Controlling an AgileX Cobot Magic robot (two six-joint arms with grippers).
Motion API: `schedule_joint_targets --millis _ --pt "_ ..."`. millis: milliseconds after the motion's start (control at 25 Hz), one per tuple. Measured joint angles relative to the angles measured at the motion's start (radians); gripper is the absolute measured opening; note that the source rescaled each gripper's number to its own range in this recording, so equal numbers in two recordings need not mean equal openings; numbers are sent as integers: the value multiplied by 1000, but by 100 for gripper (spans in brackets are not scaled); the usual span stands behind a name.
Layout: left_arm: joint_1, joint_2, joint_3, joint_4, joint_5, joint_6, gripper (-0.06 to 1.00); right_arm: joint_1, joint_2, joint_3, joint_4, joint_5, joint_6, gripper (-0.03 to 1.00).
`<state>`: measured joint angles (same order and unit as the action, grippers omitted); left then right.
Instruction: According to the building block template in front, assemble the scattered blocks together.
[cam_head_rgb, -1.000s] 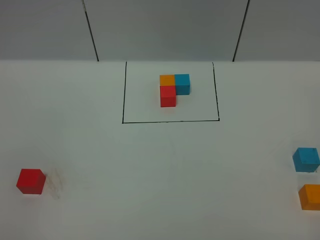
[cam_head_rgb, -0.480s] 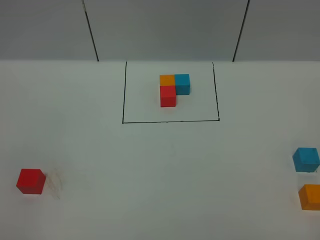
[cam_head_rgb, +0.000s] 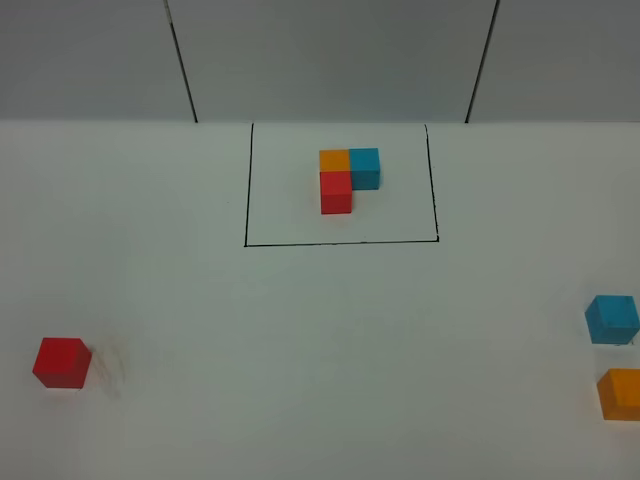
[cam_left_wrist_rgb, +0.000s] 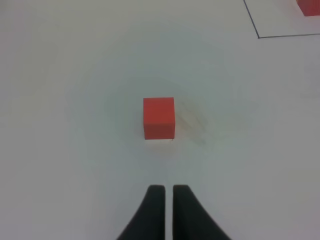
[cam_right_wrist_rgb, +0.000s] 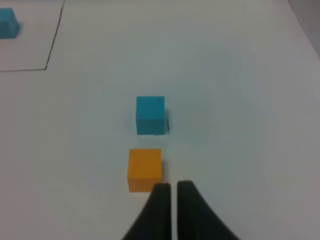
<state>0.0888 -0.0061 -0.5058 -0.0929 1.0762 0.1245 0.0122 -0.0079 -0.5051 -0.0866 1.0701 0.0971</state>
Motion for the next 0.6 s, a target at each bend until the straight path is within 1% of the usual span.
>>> schedule_joint_targets --millis 80,200,280,440,520,600 --pt "0 0 0 0 0 0 6 0 0 0 0 0 0 0" --pt "0 0 0 4 0 0 19 0 0 0 0 0 0 0" --pt "0 0 0 15 0 0 36 0 0 0 0 0 0 0" --pt "0 0 0 48 0 -5 74 0 0 0 0 0 0 0" --pt "0 0 0 52 0 -6 89 0 0 0 0 0 0 0" --pt "0 0 0 52 0 -9 98 0 0 0 0 0 0 0"
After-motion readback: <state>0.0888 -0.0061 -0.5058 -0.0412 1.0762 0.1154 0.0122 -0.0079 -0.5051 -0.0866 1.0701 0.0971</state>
